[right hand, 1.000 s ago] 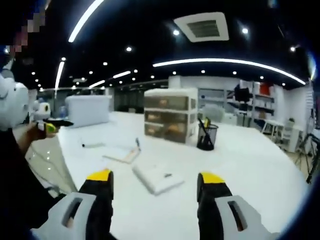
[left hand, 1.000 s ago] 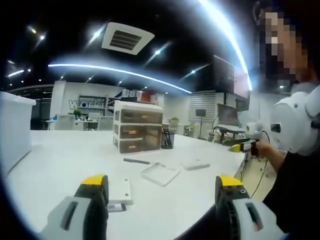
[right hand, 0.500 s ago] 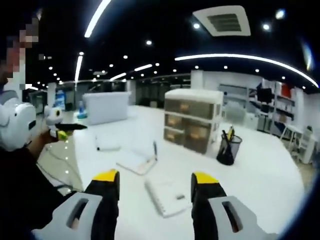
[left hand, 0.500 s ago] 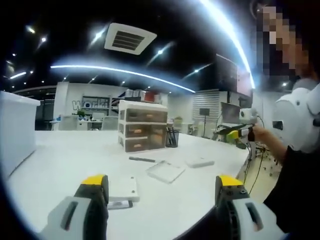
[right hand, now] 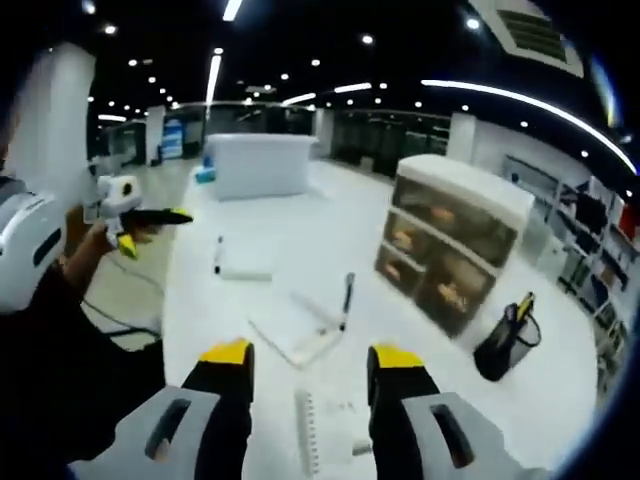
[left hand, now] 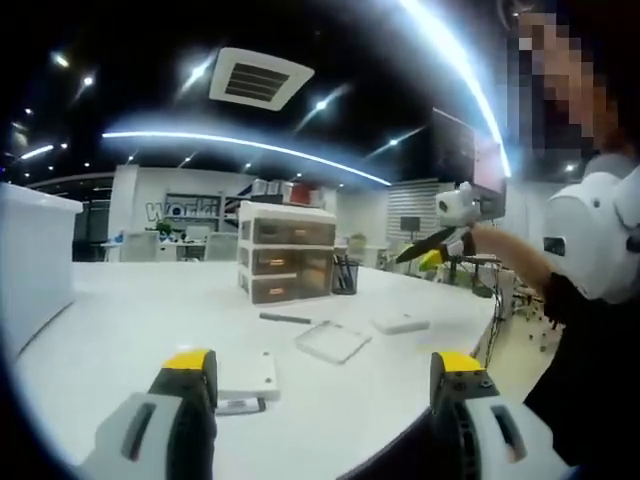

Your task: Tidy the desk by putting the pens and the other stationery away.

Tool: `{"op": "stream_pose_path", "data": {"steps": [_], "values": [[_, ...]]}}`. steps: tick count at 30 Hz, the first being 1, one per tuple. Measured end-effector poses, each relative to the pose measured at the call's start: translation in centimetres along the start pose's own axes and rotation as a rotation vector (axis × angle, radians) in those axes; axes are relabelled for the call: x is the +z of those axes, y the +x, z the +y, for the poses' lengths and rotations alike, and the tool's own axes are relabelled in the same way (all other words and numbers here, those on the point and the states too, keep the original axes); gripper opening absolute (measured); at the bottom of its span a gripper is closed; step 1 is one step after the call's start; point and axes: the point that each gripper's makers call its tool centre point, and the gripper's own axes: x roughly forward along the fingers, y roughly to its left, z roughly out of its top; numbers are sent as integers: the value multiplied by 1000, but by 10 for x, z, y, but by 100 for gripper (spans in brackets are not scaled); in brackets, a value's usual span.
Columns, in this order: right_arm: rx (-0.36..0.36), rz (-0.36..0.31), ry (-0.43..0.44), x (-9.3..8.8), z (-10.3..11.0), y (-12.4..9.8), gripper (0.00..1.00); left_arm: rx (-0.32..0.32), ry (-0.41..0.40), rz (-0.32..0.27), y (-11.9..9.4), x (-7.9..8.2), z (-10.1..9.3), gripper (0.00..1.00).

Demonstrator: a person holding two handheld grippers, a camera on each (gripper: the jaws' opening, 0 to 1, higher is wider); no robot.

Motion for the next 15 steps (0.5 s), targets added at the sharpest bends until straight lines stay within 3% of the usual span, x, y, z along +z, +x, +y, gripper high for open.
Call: {"op": "stream_pose_path", "data": {"steps": [5,15], "values": [[59,86,-32,15,0,32,38,9,-3,-4,-4,-1,3,87],[106,175,-68,30,-17,97,36,30,-10,-2,-9,-2,11,87]]}}
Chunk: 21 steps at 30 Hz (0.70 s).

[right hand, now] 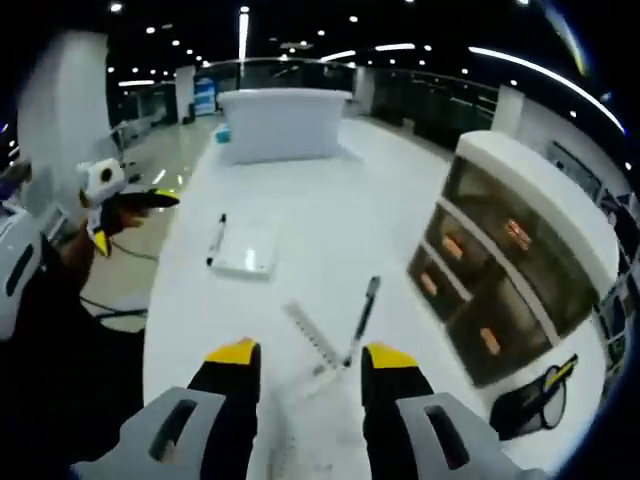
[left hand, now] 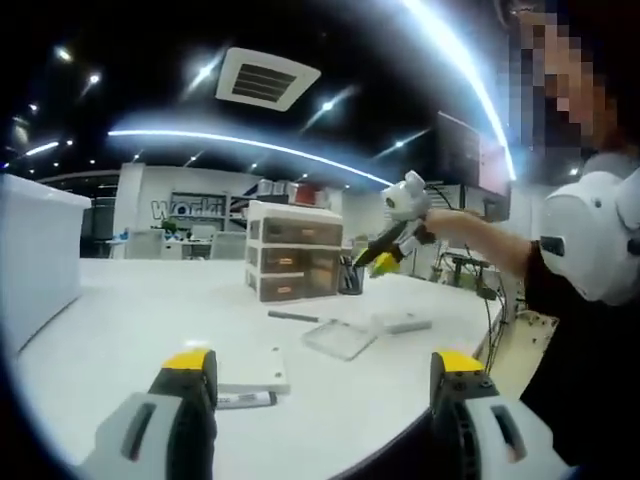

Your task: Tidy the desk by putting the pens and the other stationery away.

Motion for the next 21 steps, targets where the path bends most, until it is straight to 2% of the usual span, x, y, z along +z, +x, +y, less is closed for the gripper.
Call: {"op": "stream_pose_path", "data": {"steps": [6,14,17,21], "values": [[21,131,-9,0,-12,45,31,10,1,-2,-4,0,2,87],[43,296,-10,-13,-20,89,27,5,-7,11,-9,-7,1,87],[21,324,-14,-13,-28,100,26,18,-5,10,-16,-4,8,87],[36,355,62,-15,-34,113,26,23,-10,-3,-20,-3,12,87]]}}
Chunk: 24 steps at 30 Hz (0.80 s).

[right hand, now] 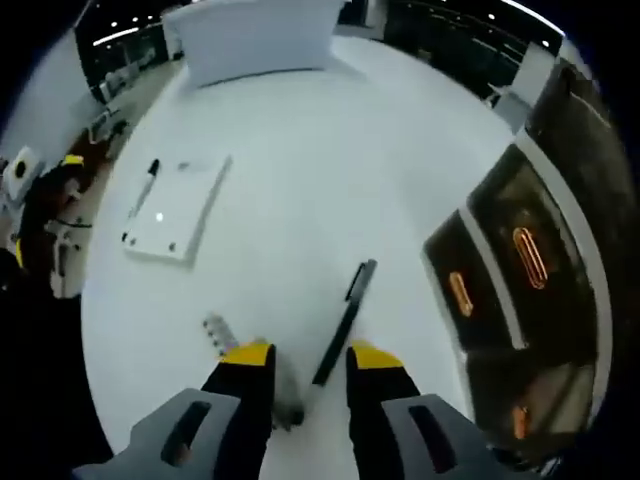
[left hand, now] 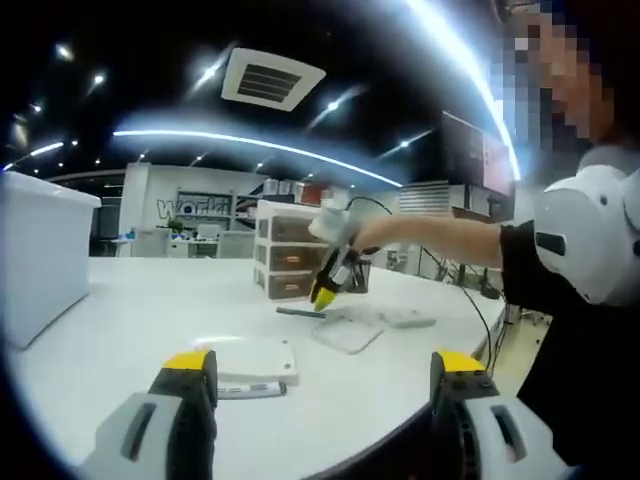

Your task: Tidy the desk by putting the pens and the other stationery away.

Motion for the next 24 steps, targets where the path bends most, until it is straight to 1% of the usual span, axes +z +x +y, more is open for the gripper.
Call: {"op": "stream_pose_path", "data": {"steps": [2,6,11,16,21,22,24], "values": [[2,1,27,4,-5,6,23,1,-1,6,0,-2,1,87],[8,24,73,3,-10,12,19,2,-3,8,-2,-3,4,87],[18,47,100,-2,-14,16,16,10,-9,4,-4,-3,9,87],[20,71,112,-6,-16,20,12,7,-12,4,-3,-3,8,87],[11,64,117,-6,-24,20,7,7,-15,8,-2,-3,9,86],[15,58,139,-6,-24,19,7,6,-13,10,-2,-3,9,86],[12,51,149,-6,-24,19,6,3,-10,11,-1,-2,8,86]]}}
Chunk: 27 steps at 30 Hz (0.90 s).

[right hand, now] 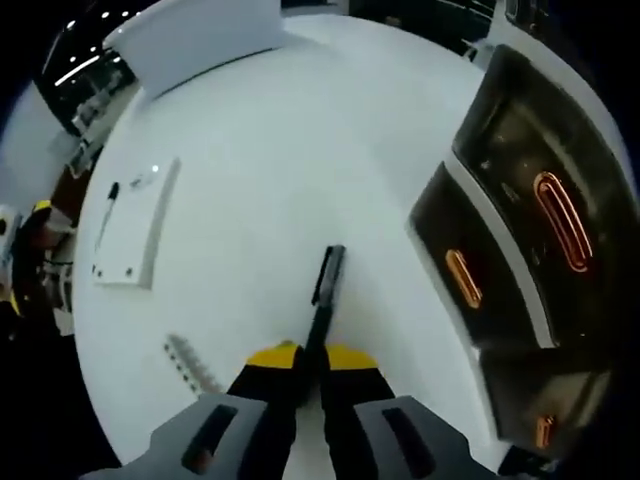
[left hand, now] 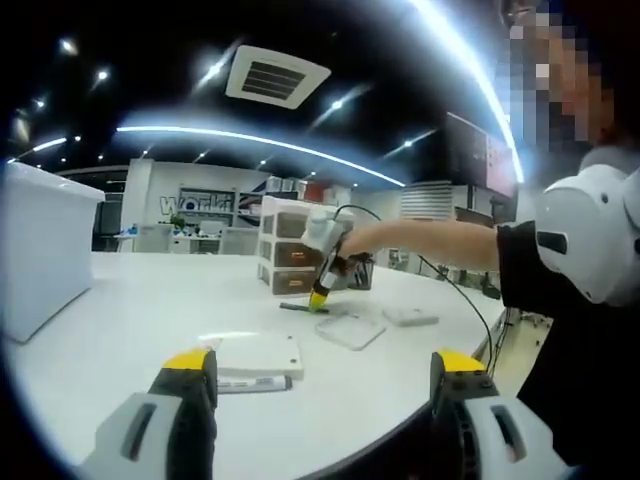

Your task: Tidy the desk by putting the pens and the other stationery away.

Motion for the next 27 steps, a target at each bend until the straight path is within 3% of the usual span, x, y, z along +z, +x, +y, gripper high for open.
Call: {"op": "stream_pose_path", "data": {"steps": [11,21,27], "values": [[-41,-12,-51,1,1,-7,4,-1,2,-1,1,2,-4,87],[-52,-169,-79,12,9,-57,4,-13,9,-6,5,5,-12,87],[-44,-306,-87,0,23,-97,4,-28,10,-8,15,6,-17,87]]}}
